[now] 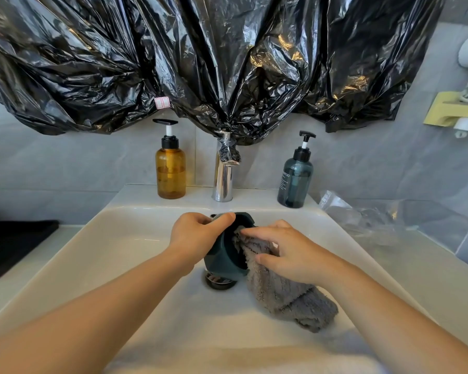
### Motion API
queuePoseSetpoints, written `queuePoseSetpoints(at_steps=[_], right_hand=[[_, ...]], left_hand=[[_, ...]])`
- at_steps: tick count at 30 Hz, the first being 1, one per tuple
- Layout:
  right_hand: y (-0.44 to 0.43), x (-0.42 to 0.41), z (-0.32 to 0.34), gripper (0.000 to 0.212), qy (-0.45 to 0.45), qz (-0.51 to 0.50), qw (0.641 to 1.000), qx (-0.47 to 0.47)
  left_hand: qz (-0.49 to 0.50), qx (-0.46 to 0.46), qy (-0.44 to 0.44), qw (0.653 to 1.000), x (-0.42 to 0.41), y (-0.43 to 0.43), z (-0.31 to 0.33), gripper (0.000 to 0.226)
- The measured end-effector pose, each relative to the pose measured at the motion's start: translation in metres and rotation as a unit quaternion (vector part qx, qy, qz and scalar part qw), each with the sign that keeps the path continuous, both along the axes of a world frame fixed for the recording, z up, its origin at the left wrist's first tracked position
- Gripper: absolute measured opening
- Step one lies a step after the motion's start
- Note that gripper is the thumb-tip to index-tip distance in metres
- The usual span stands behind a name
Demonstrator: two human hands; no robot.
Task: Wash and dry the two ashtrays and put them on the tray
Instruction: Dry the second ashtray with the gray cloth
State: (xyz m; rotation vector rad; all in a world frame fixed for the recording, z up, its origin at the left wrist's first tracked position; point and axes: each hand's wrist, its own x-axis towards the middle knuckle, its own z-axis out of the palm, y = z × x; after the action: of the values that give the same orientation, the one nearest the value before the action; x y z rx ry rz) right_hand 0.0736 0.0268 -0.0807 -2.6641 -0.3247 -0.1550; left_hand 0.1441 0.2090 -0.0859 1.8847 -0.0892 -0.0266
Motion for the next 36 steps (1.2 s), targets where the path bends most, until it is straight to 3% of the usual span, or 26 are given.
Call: queuePoseSetpoints(at_steps=[3, 6, 8, 12, 19, 23, 26, 36], right_hand=[[-0.005, -0.001, 0.001, 0.052, -0.036, -0.003, 0.998, 0.05], [-0.011, -0.001, 0.006, 0.031, -0.117, -0.064, 0.974, 0.184], [-0.013, 0.0, 0.005, 0.023, -0.107, -0.123, 0.967, 0.196], [-0.01, 0.004, -0.008, 0.069, 0.116, -0.206, 0.957, 0.169], [-0.004, 0.016, -0.022, 0.092, 0.084, -0.235, 0.92, 0.302], [0.0, 0.016, -0.02, 0.058, 0.054, -0.25, 0.924, 0.285], [0.003, 0.018, -0.019, 0.059, 0.049, -0.249, 0.931, 0.261], [0.0, 0.012, -0.01, 0.029, 0.064, -0.194, 0.948, 0.245]], left_hand=[[-0.001, -0.002, 0.01, 1.0, 0.001, 0.002, -0.001, 0.041], [0.004, 0.001, 0.016, 1.0, 0.002, 0.003, -0.001, 0.041], [0.003, -0.014, 0.016, 1.0, 0.002, 0.004, 0.001, 0.042], [-0.009, -0.035, 0.007, 0.999, 0.0, 0.003, 0.003, 0.041], [-0.066, -0.017, -0.041, 0.997, -0.011, -0.005, 0.006, 0.039], [-0.08, -0.001, -0.062, 0.995, -0.014, -0.007, 0.007, 0.04], [-0.068, -0.01, -0.065, 0.996, -0.014, -0.007, 0.006, 0.04], [-0.033, -0.017, -0.046, 0.998, -0.007, -0.005, 0.001, 0.035]])
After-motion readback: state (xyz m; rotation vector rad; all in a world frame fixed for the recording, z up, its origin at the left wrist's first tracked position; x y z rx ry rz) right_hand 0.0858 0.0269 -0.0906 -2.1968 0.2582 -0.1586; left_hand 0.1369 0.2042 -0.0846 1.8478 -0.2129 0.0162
